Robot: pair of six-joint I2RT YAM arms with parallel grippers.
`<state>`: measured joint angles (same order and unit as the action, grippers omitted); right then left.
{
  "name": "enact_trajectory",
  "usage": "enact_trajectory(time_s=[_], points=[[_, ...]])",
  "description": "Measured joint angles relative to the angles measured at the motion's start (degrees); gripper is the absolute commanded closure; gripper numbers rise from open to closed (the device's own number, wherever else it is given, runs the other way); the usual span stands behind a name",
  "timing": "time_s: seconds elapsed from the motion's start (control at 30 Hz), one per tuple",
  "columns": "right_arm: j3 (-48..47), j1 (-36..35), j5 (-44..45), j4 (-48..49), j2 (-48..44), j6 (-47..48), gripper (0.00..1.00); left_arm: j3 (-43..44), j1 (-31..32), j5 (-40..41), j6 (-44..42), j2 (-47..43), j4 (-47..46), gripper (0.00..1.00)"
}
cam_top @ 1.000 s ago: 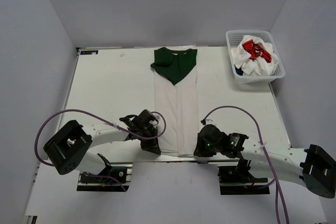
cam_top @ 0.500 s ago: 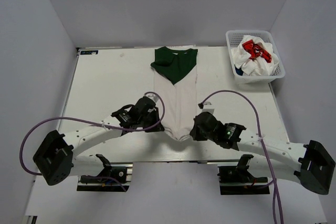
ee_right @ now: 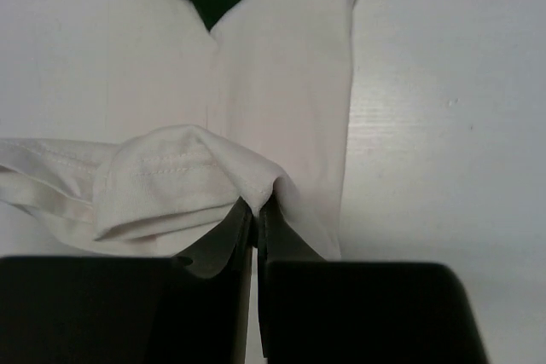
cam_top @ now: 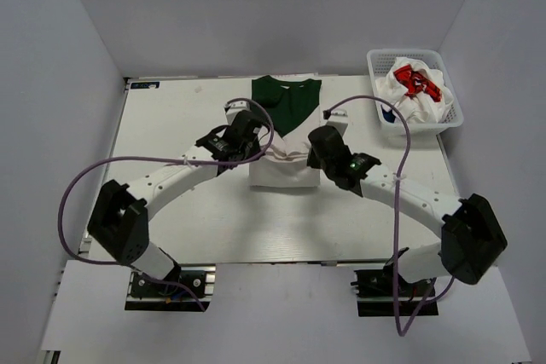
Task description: Fold and stack the t-shirts
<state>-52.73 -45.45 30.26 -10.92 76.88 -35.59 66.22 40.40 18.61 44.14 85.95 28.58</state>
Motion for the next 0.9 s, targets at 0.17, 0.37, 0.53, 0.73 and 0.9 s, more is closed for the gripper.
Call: enact_trajectory(time_s=[0.17,0.37,0.53,0.73,0.9], points=[[-5.79,4.90,-1.75,3.39,6.99,3.02,1.00,5.90,-3.74,0.83,-2.95,7.63,-0.96,1.00],[-12.85,9.29,-5.53,4.35,16.35,4.96,1.00,13.40,-7.30,-1.42,-6.21,16.96,-2.01,1.00],[-18.25,11.93,-8.94,3.74,24.46,5.46,0.89,18.97,-9.94,-4.20,-7.89,23.74,-1.66,0.80],[-32.02,14.32,-12.48,-1.36,34.69,6.25,0.10,31.41,-12.41,-4.74,-8.61,32.65,3.41,0.00],[-29.83,14.58,-15.91,-1.05,31.67,6.99,0.10,32.72,-14.19,-5.14,-9.60,31.34,4.20,0.00]])
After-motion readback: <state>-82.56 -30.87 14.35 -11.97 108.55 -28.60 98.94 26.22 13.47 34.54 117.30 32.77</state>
